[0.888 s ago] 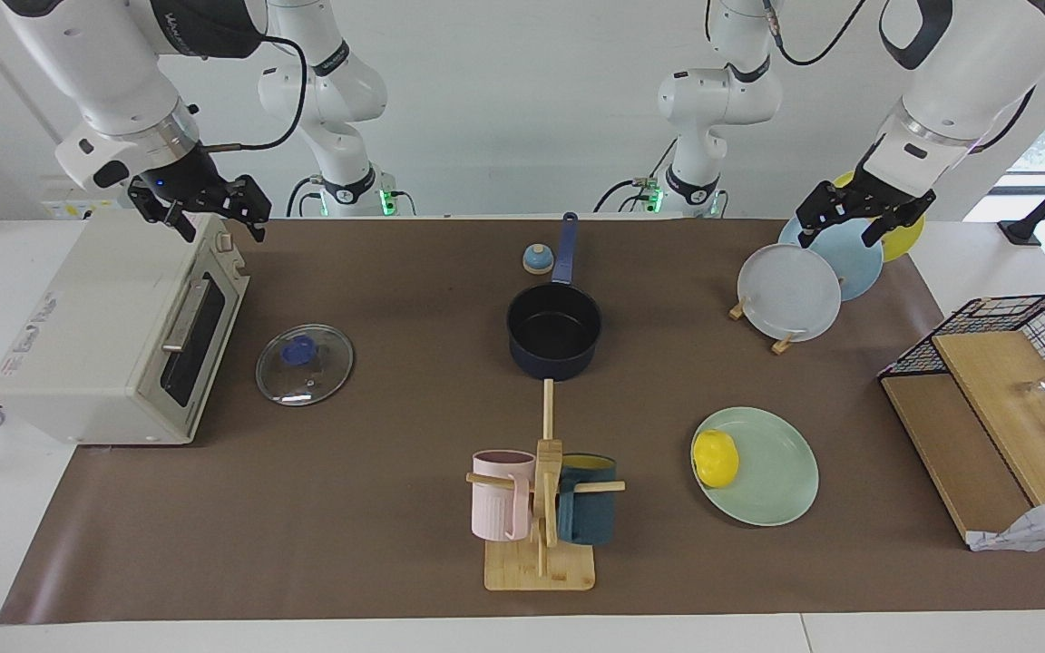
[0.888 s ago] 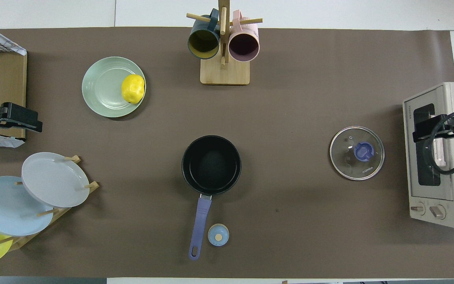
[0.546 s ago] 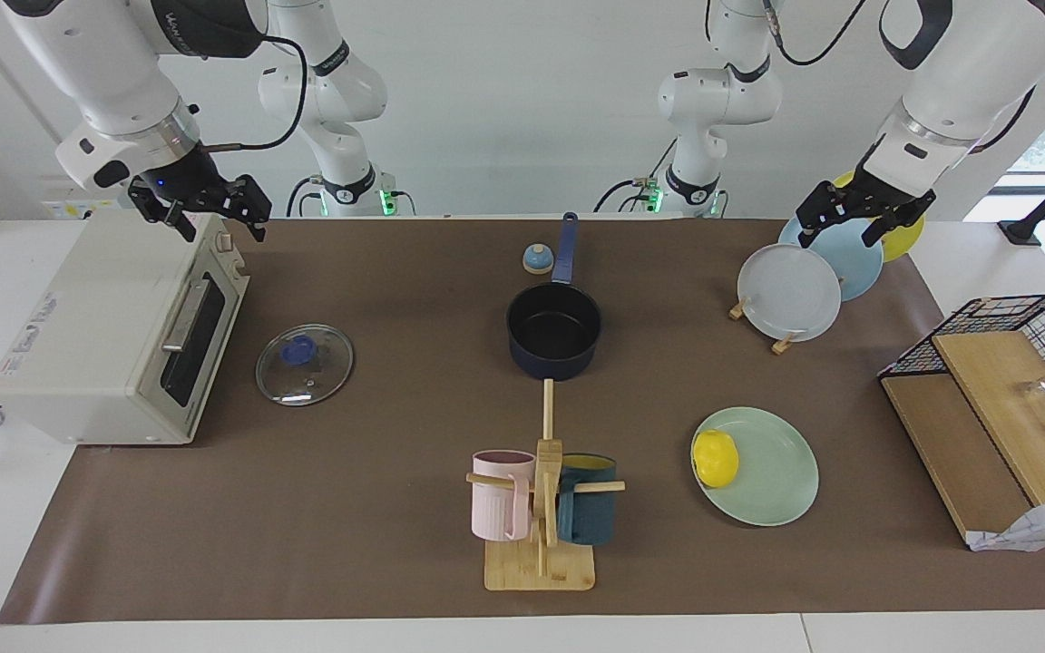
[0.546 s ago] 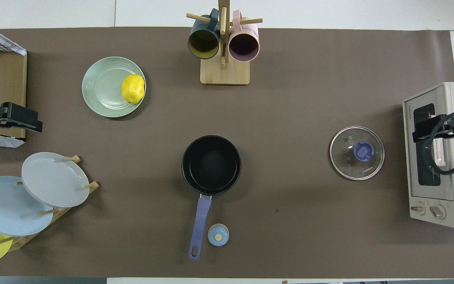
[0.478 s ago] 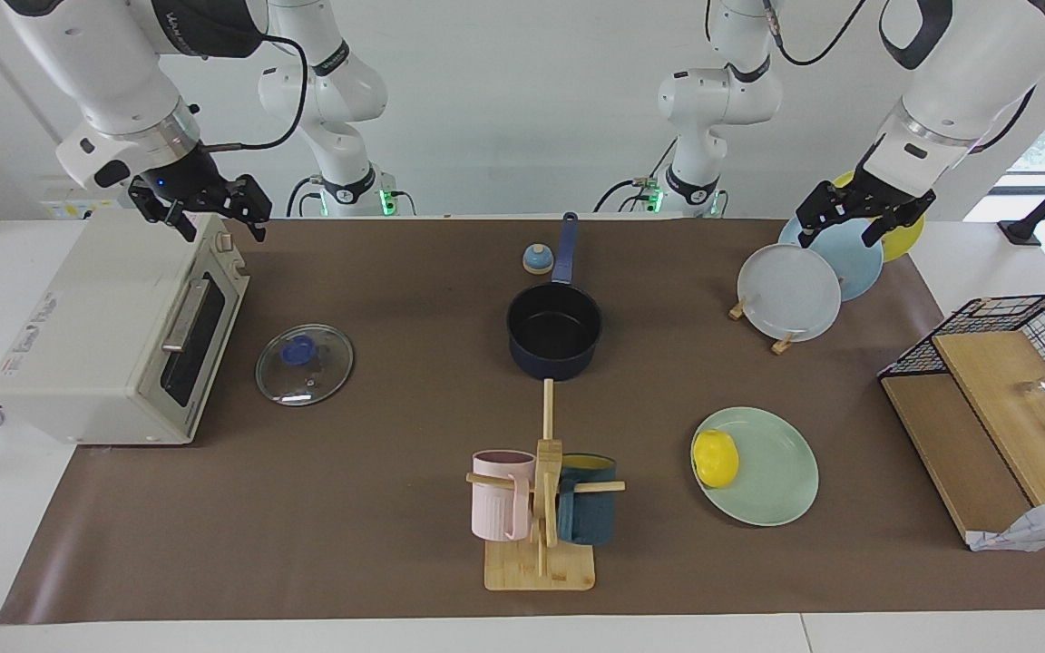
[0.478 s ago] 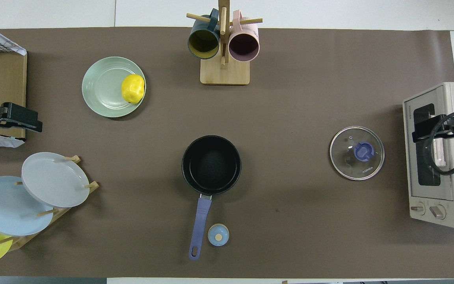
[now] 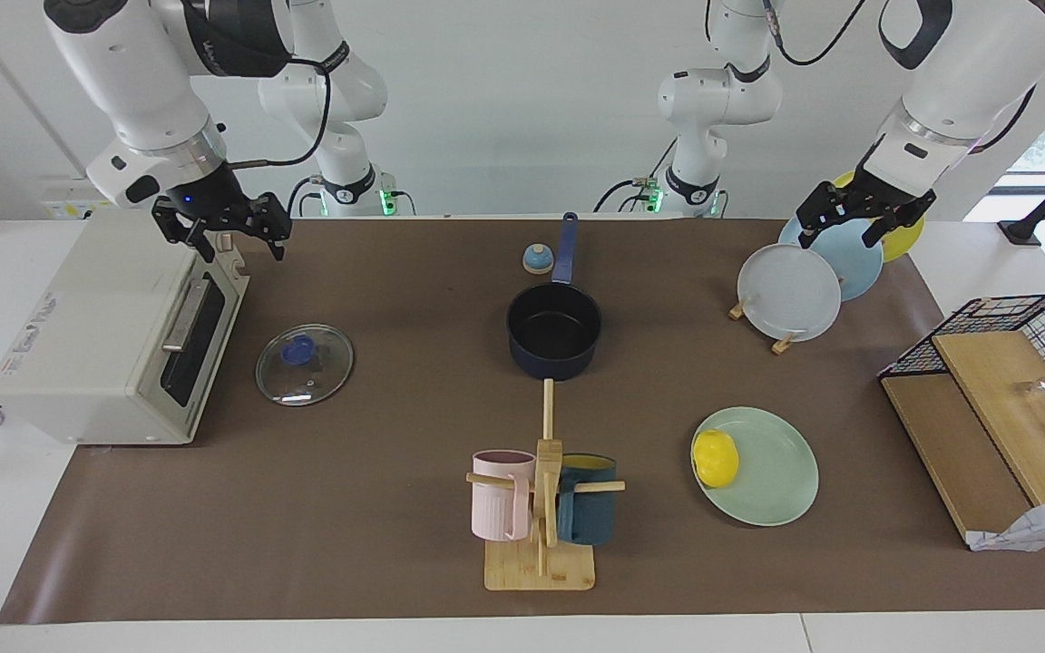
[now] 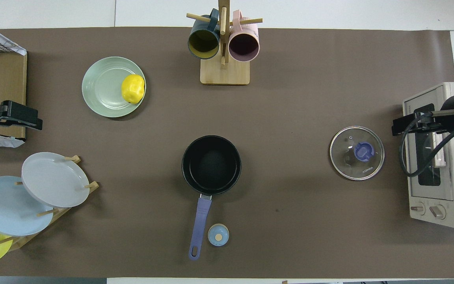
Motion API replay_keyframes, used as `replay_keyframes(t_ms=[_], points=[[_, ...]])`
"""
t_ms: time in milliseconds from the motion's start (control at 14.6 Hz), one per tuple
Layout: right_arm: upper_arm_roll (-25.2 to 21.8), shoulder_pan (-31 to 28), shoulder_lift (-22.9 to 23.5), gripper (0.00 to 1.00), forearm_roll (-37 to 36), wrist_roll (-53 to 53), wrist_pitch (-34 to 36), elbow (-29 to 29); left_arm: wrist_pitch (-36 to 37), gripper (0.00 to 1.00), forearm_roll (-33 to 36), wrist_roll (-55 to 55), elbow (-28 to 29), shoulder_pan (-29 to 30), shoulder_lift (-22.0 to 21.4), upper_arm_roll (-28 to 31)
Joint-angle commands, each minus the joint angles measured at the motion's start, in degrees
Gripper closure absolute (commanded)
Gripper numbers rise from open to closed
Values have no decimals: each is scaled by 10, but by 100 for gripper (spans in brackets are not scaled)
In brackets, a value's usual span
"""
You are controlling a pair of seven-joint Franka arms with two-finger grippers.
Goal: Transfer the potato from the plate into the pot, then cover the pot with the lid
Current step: 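Move both grippers out from rest toward the plate and the lid, then grasp the yellow potato with the left gripper while the right gripper grasps the lid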
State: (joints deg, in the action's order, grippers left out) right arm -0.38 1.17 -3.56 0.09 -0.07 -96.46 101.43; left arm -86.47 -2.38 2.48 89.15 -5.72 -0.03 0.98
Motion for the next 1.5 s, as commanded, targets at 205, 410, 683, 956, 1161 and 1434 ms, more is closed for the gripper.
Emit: replay_keyframes(t_ms=[205,410,683,956,1161,1434], points=[[3,9,-10,0,3,-5,-121,118,-53,0,-9,1,6,-9,34,-3],[3,9,-1,0,3,-21,-187,169,-77,0,-15,2,-23,-20,108,-4],[3,5,34,0,3,-42,-260,202,-175,0,-35,4,-33,-36,185,-2],[3,3,51,0,3,-60,-367,264,-214,0,-33,4,-67,-53,251,-2],[3,-1,46,0,3,-61,-406,298,-273,0,-36,7,-78,-57,303,-3],[3,-7,52,0,3,-106,-419,311,-324,0,-36,14,-76,-69,339,-2]])
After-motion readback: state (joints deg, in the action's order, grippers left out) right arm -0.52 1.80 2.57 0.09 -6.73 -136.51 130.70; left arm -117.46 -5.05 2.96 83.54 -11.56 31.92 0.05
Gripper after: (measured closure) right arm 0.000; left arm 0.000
